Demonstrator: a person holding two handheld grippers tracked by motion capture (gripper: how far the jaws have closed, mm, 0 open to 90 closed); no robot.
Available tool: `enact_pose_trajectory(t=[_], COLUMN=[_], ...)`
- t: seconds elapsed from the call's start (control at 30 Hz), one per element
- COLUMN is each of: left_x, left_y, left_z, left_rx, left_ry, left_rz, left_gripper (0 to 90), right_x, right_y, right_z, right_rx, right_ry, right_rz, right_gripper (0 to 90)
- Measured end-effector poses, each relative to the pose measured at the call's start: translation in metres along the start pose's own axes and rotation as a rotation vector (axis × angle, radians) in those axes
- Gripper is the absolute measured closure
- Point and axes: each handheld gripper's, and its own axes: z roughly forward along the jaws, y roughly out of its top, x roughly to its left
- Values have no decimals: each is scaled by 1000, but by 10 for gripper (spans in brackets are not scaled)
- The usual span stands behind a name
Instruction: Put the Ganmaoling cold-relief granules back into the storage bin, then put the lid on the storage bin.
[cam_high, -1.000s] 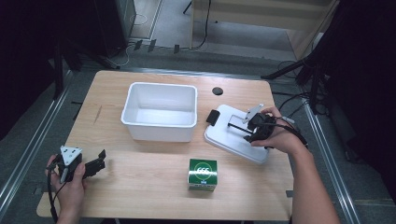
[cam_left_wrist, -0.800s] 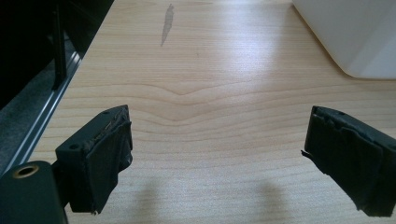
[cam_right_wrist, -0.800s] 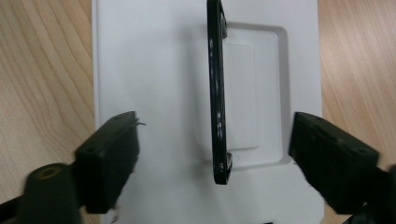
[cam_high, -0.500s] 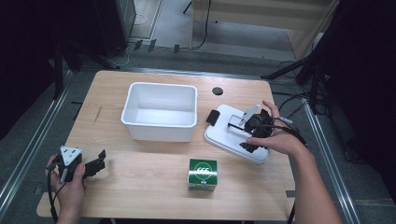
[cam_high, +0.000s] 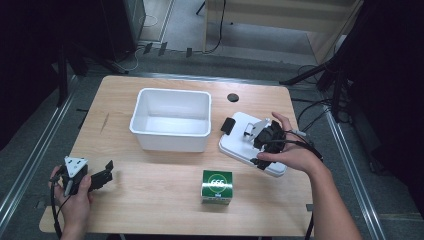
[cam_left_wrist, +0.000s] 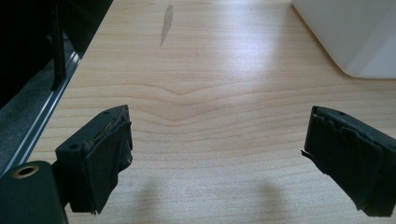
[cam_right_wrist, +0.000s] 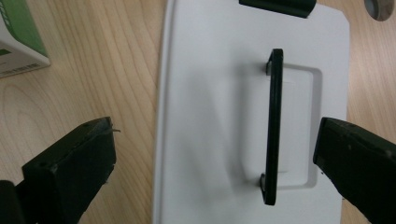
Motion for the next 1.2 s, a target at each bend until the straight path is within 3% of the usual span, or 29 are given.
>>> enact_pose_trajectory(t=[0.57,1.2], left_x=[-1,-2], left_y=[1,0], left_z=[1,1], left_rx=[-1,0], left_ry=[1,-2], left_rz=[-1,2], left_gripper=[84,83], right_x=[27,54], right_y=[15,16], right_z=[-5,-4], right_rx=[-13,-7], right_ry=[35,87], right_rz=[-46,-85], right_gripper=[0,0])
